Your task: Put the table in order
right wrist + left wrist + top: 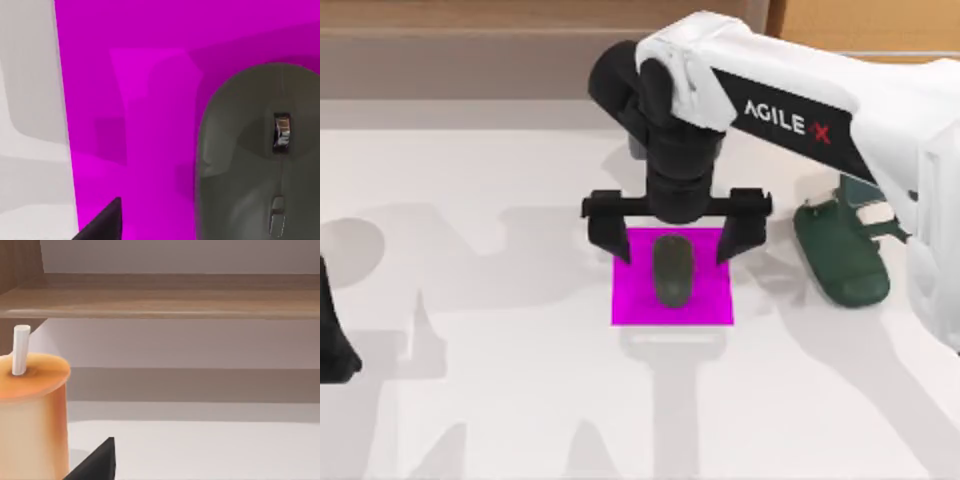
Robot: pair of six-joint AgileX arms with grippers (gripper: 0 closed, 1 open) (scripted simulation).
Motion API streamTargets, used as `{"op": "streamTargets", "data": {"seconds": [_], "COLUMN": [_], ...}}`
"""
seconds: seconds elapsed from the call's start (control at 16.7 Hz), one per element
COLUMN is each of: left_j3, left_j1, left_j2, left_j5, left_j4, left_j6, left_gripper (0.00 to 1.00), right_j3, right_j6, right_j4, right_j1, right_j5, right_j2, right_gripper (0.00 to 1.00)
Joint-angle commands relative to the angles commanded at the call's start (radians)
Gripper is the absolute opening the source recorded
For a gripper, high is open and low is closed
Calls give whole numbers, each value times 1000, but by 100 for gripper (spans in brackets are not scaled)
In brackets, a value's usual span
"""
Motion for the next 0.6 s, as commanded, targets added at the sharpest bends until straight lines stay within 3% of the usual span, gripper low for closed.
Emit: {"op": "streamTargets", "data": {"seconds": [0.6], "left_j3": [0], "left_j1": [0], "left_j2": [0], "left_j5": [0], "left_j4": [0], "left_j6": [0], "left_gripper": [100], "right_j3": [-5], "right_j6": [-69], "right_j4": [117], "right_j1": [-52], "right_j5": [-20], "right_j2": [-199], "right_gripper": [100]}}
